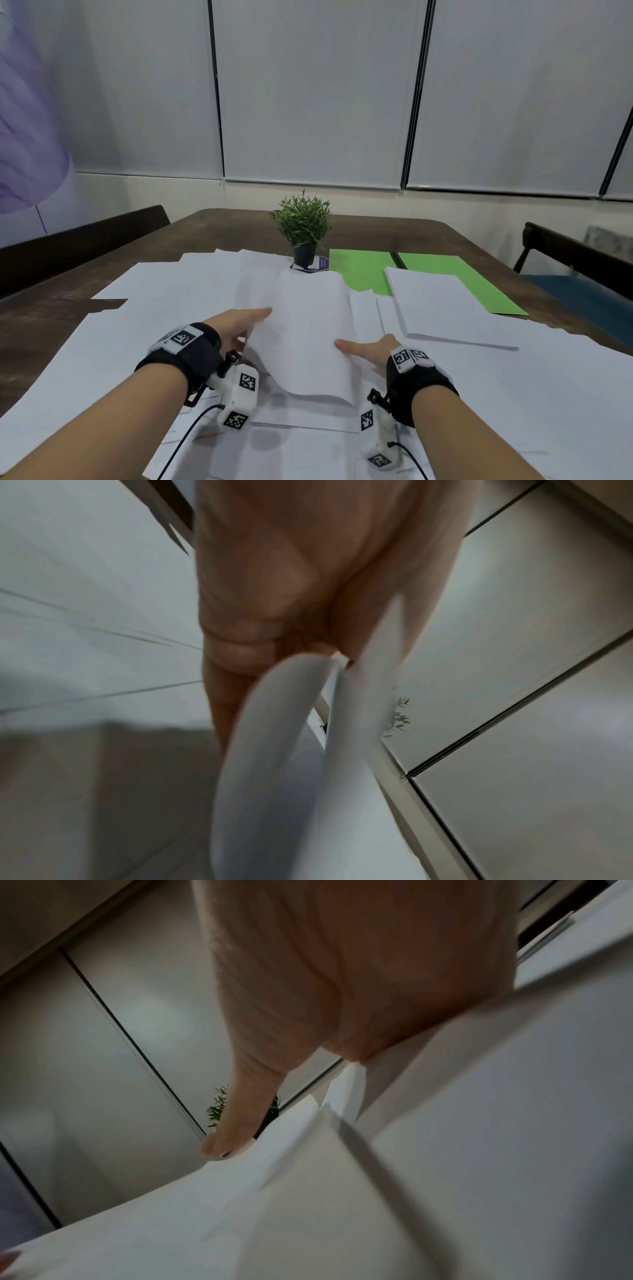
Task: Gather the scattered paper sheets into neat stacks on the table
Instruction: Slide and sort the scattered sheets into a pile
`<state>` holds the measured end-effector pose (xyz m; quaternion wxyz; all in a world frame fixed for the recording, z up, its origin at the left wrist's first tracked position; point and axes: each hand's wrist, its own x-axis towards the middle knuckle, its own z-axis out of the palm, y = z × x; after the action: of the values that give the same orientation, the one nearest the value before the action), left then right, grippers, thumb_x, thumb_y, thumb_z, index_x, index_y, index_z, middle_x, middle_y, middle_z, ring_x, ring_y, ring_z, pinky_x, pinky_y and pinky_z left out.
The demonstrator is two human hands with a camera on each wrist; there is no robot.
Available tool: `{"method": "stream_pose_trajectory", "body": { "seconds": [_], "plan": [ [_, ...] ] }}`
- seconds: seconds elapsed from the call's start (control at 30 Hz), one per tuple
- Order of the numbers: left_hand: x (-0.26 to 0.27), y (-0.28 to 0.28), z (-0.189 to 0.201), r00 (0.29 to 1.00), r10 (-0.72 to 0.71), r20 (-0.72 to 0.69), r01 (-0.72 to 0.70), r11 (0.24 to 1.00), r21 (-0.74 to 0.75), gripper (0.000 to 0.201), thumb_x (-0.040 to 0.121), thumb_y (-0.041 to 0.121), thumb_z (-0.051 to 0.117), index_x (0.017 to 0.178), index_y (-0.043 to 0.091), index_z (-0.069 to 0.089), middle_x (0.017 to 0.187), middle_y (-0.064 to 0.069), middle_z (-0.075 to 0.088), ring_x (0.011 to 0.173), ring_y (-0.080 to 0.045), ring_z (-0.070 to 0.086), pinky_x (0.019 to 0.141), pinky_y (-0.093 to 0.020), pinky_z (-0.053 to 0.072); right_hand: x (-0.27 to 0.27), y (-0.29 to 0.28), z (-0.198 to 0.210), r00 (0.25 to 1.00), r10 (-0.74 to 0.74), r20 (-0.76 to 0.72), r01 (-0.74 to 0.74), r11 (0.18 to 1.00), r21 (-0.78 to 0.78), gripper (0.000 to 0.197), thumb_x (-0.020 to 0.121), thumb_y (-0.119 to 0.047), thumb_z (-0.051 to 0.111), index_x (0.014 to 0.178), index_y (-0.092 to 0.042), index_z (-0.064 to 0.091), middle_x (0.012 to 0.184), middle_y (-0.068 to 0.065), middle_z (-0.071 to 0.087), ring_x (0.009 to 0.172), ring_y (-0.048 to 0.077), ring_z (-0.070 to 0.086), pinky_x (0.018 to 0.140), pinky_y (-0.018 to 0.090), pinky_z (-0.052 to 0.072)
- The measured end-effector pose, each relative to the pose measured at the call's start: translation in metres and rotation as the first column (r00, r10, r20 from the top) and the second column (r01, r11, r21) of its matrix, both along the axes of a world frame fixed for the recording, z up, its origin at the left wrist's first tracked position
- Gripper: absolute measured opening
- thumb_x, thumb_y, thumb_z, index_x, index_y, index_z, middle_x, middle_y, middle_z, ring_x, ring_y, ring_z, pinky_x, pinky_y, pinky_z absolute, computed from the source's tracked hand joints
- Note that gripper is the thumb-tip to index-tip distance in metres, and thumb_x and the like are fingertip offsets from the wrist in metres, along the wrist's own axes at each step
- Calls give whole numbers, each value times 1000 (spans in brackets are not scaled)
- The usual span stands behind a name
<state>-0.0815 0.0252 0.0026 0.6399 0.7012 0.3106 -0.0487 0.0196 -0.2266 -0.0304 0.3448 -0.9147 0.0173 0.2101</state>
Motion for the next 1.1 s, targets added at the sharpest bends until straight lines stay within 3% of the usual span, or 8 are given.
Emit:
{"method": "stream_pose_trajectory", "body": {
  "seconds": [0.07, 0.17, 0.4, 0.63, 0.77, 0.9, 1.0, 1.1],
  "plan": [
    [3, 5, -3, 1000, 23, -20, -21, 993, 115, 37, 88, 21, 67, 113, -5, 56, 100, -23, 64, 82, -35, 62, 77, -51, 51, 1, 2, -1, 1000, 13, -1, -13, 999, -34, 131, 41, -81, 74, 143, -9, 33, 136, 10, 51, 116, 30, 53, 89, 36, 44],
    [8, 14, -5, 997, 67, 37, -74, 966, 246, 44, 79, 11, 75, 114, -5, 56, 104, -24, 66, 83, -32, 63, 75, -48, 53, 5, 1, -5, 999, 28, 28, -26, 997, -76, 109, 49, -72, 79, 133, -9, 46, 112, 6, 57, 96, 26, 53, 78, 30, 43],
    [-6, 21, 13, 959, 90, 269, -209, 865, 456, 41, 71, 40, 81, 84, 4, 66, 80, -9, 70, 77, -29, 68, 74, -38, 57, 3, 2, -6, 995, 72, 72, -57, 979, -195, 80, 67, -47, 83, 128, -7, 50, 131, 8, 58, 118, 26, 56, 93, 29, 44],
    [-19, 54, 45, 908, 85, 411, -377, 595, 710, 34, 85, 48, 63, 85, 13, 62, 76, -4, 66, 74, -26, 63, 66, -35, 51, 13, -4, -12, 991, 107, 82, -85, 969, -234, 73, 68, -46, 82, 125, -8, 56, 124, 7, 63, 113, 27, 59, 92, 28, 46],
    [-20, 48, 77, 849, 57, 526, -456, 583, 673, 39, 90, 49, 55, 82, 11, 60, 70, -2, 59, 75, -29, 60, 59, -32, 42, 16, -8, -12, 988, 142, 64, -123, 964, -237, 73, 72, -45, 78, 130, -7, 52, 129, 8, 60, 117, 28, 57, 97, 30, 46],
    [-11, 22, 80, 918, -27, 395, -292, 630, 720, 41, 92, 50, 51, 92, 9, 58, 79, -4, 59, 77, -26, 58, 59, -31, 39, 14, -11, -9, 993, 102, 56, -94, 987, -132, 71, 88, -56, 51, 138, -7, 44, 138, 12, 52, 123, 30, 51, 96, 32, 39],
    [-2, -10, 57, 975, -125, 186, -86, 556, 827, 44, 93, 51, 48, 101, 8, 56, 100, -10, 63, 87, -26, 58, 70, -30, 41, 15, -10, -6, 1000, -3, 21, 2, 998, 66, 72, 100, -56, 22, 146, -3, 33, 151, 16, 35, 137, 30, 37, 110, 33, 26],
    [7, -50, 24, 983, -179, -45, 131, 504, 854, 58, 92, 59, 42, 121, 9, 51, 122, -10, 59, 109, -26, 56, 86, -31, 42, 17, -9, -6, 995, -97, 1, 95, 973, 212, 87, 92, -71, 11, 150, -9, 28, 156, 14, 27, 142, 30, 28, 118, 38, 18]
  ]
}}
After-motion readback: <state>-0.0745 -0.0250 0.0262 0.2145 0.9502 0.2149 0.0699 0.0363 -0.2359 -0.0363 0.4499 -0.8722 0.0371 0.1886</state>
